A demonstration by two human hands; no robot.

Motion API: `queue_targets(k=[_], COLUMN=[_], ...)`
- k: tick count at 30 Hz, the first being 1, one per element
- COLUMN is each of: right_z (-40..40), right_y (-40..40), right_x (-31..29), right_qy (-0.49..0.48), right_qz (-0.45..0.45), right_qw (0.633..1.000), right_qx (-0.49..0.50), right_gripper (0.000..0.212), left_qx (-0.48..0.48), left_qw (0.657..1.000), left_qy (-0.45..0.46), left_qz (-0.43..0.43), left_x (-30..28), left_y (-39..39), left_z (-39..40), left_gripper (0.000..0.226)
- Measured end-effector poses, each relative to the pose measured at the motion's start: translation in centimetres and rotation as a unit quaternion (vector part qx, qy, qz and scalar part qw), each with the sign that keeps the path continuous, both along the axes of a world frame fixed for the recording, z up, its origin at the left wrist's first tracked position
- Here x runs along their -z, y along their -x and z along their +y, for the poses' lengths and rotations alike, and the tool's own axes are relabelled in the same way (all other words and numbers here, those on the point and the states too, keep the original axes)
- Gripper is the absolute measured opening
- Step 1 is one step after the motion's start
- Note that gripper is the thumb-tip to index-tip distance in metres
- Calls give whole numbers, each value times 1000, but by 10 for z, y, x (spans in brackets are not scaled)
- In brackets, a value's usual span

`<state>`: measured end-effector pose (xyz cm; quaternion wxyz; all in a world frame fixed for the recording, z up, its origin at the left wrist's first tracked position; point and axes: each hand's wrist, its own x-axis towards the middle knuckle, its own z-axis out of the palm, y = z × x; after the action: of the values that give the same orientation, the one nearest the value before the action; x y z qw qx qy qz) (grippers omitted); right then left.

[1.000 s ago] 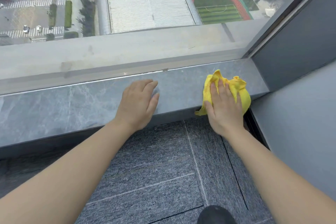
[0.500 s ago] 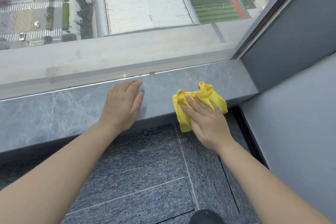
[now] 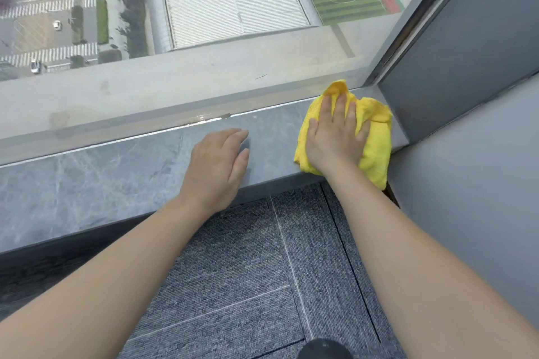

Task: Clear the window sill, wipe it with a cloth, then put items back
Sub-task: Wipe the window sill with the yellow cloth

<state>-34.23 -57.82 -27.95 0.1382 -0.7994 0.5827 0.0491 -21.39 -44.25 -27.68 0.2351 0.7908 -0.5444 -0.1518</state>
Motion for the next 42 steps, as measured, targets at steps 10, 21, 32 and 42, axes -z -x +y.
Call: queue_targets(k=[10, 21, 32, 42], right_z=[50, 16, -41, -39], right_y=[-24, 31, 34, 19], right_x=[0, 0, 0, -3], right_qy=[1, 2, 2, 16], right_qz=[-56, 0, -18, -15], right_qw=[956, 988, 999, 998], right_qx=[-287, -154, 41, 55], right_gripper=[53, 51, 55, 57], left_qx=[-58, -31, 28, 26], left_qw=[998, 999, 999, 999], left_qy=[10, 9, -13, -20], left_qz=[9, -7, -26, -1], left_x=[-5, -5, -1, -4], left_y=[-5, 2, 11, 13], left_z=[0, -11, -32, -26], left_gripper=[66, 65, 58, 65])
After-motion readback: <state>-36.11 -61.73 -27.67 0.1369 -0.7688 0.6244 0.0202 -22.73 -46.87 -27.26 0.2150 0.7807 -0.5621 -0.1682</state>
